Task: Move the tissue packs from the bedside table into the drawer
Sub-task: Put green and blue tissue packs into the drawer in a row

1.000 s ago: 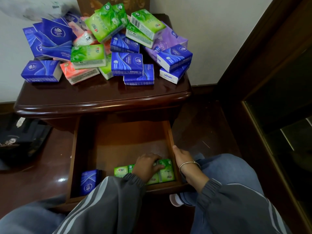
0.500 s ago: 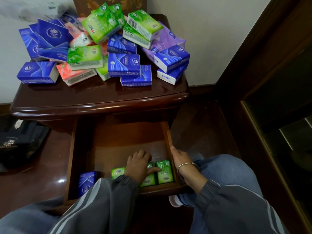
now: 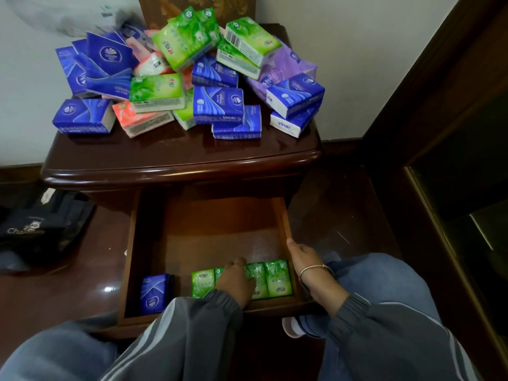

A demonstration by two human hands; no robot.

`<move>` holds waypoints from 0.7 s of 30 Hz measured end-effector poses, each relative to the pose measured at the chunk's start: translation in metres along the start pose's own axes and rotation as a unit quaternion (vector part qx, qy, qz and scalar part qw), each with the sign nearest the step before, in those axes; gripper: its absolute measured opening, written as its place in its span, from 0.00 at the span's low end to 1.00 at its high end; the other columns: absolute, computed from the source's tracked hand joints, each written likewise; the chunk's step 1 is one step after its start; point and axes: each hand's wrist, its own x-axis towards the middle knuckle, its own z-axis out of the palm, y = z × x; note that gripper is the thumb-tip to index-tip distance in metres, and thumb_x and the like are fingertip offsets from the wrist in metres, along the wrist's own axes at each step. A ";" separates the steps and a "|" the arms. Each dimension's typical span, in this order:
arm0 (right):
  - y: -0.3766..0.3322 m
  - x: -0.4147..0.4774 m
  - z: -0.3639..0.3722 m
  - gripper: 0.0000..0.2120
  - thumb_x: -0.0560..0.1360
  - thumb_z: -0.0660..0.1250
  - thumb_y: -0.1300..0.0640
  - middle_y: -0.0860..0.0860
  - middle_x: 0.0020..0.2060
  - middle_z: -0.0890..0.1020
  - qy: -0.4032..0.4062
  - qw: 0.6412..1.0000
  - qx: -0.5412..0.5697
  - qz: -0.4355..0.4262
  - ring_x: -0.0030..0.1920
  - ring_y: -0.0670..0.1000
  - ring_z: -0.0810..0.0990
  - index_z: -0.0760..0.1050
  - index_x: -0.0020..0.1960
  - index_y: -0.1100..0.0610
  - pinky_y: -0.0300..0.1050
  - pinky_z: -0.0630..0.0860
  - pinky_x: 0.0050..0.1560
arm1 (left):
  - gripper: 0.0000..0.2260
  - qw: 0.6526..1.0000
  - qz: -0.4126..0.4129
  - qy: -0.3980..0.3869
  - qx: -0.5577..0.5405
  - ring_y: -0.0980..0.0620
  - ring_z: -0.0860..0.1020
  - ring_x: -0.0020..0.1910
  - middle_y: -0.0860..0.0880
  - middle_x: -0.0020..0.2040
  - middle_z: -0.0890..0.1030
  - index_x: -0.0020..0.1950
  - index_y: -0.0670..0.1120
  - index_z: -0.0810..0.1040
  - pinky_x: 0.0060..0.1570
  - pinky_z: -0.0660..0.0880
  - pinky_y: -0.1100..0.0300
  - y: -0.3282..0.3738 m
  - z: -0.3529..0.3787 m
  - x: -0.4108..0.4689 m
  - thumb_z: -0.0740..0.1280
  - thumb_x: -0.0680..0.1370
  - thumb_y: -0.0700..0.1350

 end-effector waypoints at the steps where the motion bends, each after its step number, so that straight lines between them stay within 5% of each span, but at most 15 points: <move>1: 0.000 0.001 0.000 0.26 0.80 0.52 0.44 0.62 0.55 0.79 -0.002 1.000 0.002 0.001 0.55 0.61 0.76 0.75 0.56 0.65 0.53 0.72 0.57 | 0.22 1.000 -0.009 0.012 -0.003 0.43 0.74 0.62 0.42 0.67 0.70 0.70 0.45 0.67 0.58 0.72 0.56 -0.005 -0.004 0.002 0.65 0.77 0.48; 8: 0.000 0.003 0.002 0.24 0.80 0.52 0.44 0.61 0.57 0.78 -0.009 1.000 0.012 0.004 0.58 0.60 0.75 0.75 0.58 0.62 0.50 0.70 0.58 | 0.24 0.970 -0.234 0.046 -0.057 0.37 0.70 0.66 0.37 0.68 0.68 0.69 0.39 0.65 0.62 0.69 0.53 -0.052 -0.025 0.010 0.63 0.78 0.50; 14: 0.001 0.005 0.002 0.24 0.80 0.52 0.43 0.60 0.57 0.78 -0.008 1.000 0.003 0.003 0.57 0.60 0.75 0.75 0.58 0.61 0.50 0.70 0.57 | 0.19 0.978 -0.182 -0.039 -0.091 0.39 0.73 0.65 0.35 0.66 0.73 0.68 0.40 0.72 0.64 0.71 0.54 -0.063 -0.027 0.019 0.61 0.78 0.43; 21: 0.000 0.007 0.005 0.25 0.80 0.52 0.43 0.62 0.56 0.78 -0.004 1.000 0.016 0.014 0.56 0.61 0.76 0.75 0.57 0.64 0.53 0.71 0.58 | 0.19 0.988 -0.133 -0.040 -0.074 0.42 0.67 0.71 0.37 0.72 0.67 0.72 0.37 0.64 0.68 0.63 0.57 -0.077 -0.036 0.015 0.56 0.81 0.39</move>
